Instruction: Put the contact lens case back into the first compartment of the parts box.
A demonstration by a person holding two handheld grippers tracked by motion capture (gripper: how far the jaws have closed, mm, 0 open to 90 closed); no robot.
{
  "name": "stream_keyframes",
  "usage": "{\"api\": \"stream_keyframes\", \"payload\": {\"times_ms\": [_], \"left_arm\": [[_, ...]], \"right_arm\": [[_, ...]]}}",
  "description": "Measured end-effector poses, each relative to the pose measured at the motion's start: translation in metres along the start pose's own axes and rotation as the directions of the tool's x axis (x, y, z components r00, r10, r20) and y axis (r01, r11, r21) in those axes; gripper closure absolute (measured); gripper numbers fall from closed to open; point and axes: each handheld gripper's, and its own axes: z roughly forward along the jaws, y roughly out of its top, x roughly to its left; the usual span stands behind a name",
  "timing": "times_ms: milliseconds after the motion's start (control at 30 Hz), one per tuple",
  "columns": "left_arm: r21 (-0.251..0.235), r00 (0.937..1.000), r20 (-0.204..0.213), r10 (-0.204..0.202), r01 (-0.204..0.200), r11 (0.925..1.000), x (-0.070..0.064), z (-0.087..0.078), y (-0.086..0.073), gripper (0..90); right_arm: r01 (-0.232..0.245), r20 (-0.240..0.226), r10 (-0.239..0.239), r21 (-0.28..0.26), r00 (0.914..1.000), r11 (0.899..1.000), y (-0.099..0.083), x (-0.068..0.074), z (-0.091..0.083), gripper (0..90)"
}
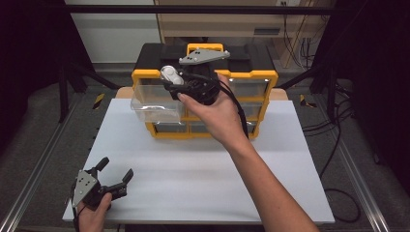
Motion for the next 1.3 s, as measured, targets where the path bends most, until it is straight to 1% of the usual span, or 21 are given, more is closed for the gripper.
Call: {"api": "stream_keyframes", "payload": {"times_ms": [167,367,500,700,1200,1300], "left_arm": [[-0.001,1.0,-0.001,0.0,0.0,1.0,0.0,0.0,0.0,2.6],[-0.001,1.0,0.0,0.002,-0.002,1.0,0.0,0.0,0.0,2.5],[0.0,1.0,0.0,0.001,-0.001,1.0,0.0,0.0,0.0,2.6],[-0.001,1.0,0.001,0.001,-0.001,1.0,0.001,0.0,0.0,2.5],[-0.001,1.0,0.0,0.004,-0.004,1.0,0.001,0.0,0.0,2.5],[0.0,1.0,-0.001,0.006,-0.006,1.0,0.001,0.0,0.001,2.5]], "right_arm": [[0.004,-0.004,-0.004,0.009,1.0,1.0,0.0,0.002,0.004,49.1],[-0.004,-0.008,0.004,0.006,1.0,1.0,0.001,0.002,0.006,49.1],[-0.002,-0.012,0.002,0.01,0.9999,1.0,0.001,0.004,0.008,49.1],[0.016,-0.015,-0.016,0.025,0.9998,1.0,0.0,0.007,0.012,49.1],[0.013,-0.024,-0.013,0.028,0.9996,1.0,0.001,0.01,0.018,49.1],[0.021,-0.024,-0.02,0.035,0.9995,0.999,0.001,0.012,0.019,49.1]]}}
